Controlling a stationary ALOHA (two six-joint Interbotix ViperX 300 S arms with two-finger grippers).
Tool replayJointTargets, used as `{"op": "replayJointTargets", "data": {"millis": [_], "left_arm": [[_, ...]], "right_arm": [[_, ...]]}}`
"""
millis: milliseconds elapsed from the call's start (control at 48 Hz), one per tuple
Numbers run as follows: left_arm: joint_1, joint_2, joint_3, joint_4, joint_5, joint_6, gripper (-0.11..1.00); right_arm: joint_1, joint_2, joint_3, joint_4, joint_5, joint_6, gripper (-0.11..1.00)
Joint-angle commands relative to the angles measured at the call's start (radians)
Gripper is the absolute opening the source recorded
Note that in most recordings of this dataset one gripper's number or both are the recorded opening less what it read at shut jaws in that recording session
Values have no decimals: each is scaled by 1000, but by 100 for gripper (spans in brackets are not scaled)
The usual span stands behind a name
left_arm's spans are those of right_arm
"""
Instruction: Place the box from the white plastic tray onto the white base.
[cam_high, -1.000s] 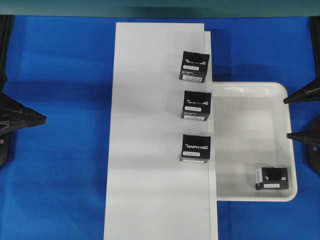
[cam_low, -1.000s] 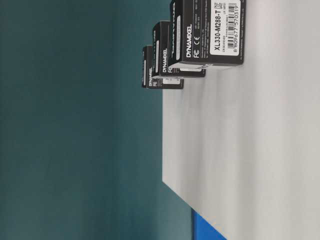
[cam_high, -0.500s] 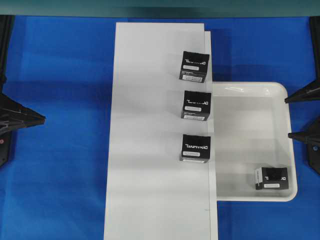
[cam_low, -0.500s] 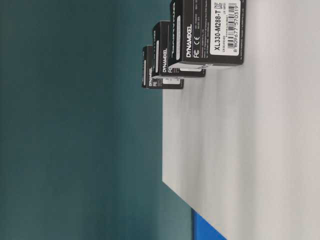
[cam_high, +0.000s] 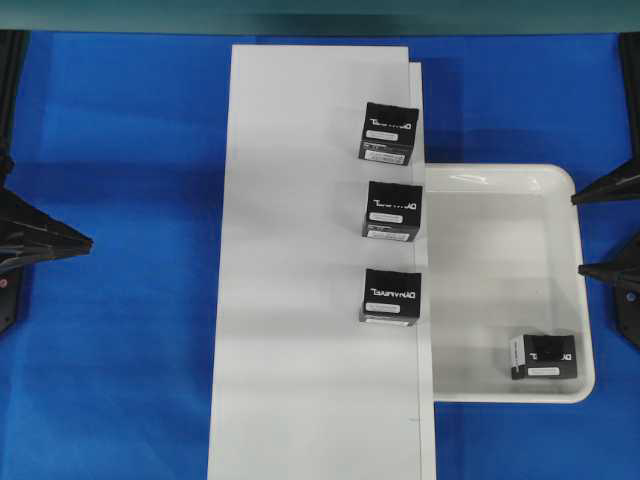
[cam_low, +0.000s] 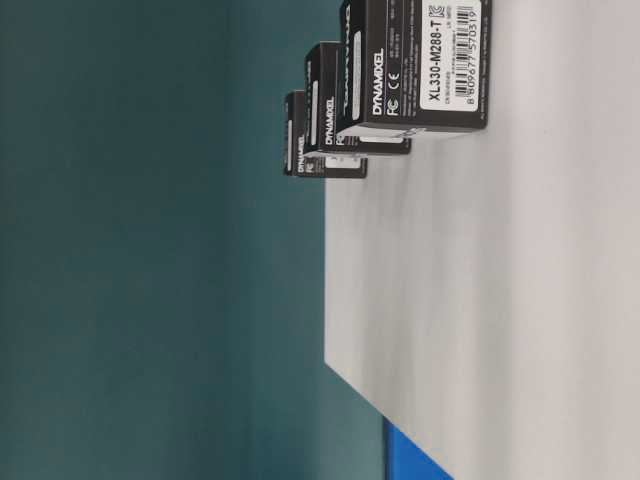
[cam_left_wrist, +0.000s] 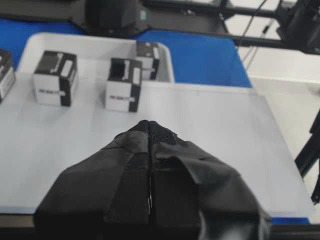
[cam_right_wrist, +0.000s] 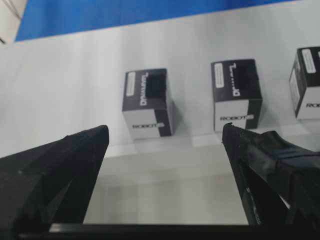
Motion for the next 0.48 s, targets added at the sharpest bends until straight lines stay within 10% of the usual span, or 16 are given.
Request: {"op": "replayJointTargets", "data": {"millis": [0, 458], "left_arm": [[-2, 5, -17, 3, -5, 0, -7], [-2, 0, -11, 3, 0, 8, -7]], "right_arm": [[-2, 0, -20, -2, -5, -2, 96], [-2, 2, -17, 5, 54, 0, 96]]}}
